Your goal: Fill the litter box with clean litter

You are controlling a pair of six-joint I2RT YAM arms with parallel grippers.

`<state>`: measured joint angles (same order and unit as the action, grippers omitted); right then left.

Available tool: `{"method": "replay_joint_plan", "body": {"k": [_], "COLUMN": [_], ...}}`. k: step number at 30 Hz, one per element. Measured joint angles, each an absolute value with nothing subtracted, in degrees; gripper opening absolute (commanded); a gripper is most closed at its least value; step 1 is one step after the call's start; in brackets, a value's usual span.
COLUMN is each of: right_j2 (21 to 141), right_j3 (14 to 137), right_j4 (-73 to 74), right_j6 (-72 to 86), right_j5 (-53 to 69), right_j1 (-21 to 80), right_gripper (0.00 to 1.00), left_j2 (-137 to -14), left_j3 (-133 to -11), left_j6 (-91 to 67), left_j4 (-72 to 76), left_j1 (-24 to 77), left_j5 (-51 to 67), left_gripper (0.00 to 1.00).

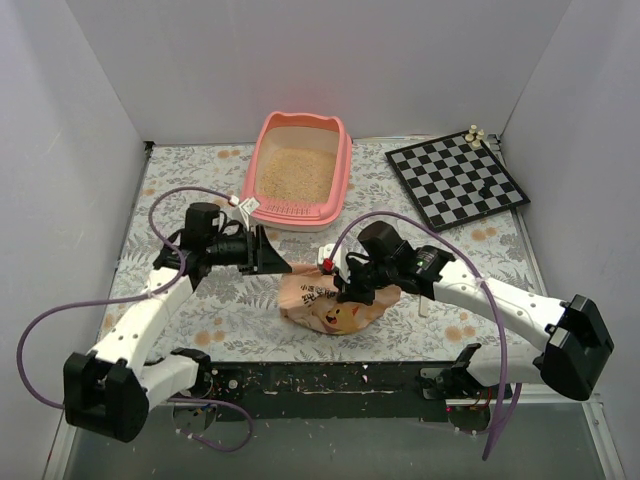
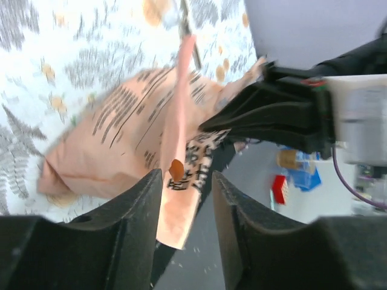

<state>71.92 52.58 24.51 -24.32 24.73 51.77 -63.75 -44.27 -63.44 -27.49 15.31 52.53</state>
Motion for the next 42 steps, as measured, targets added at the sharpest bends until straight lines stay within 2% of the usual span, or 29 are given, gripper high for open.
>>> {"method": "replay_joint_plan", "body": {"k": [5,10,17,35,42], "right_j2": [71.59,70.94,70.17,70.24,70.11], "right_j3": [52.58,52.58,51.81,51.75,50.96], "right_j4": [24.29,24.25,23.92,23.42,22.35], "right_j6": [-23.42,-22.28,-20.93,-17.89,-17.28], "right_j5": [23.97,23.29,22.79,22.81,22.81], "right_j1": [51.03,50.33,50.15,49.82,49.56], "right_gripper": [0.01,0.01,0.01,0.01,0.01], "left_j2": [-53.06,-43.09,-37.43,-40.25,-43.35], "left_j3": [-46.87,-41.21,-36.42,-28.84,-28.51], "left_j6": [-66.89,-73.67,-79.75,-85.54,-87.37], "left_j4": [-25.21,-26.2,-29.12,-20.75,-15.38], "left_j1": [15.22,15.68,17.63,17.85,17.96], "left_j5": [49.41,47.75,42.09,40.95,41.12], "left_gripper": [0.41,0.43,0.45,0.47,0.43]}}
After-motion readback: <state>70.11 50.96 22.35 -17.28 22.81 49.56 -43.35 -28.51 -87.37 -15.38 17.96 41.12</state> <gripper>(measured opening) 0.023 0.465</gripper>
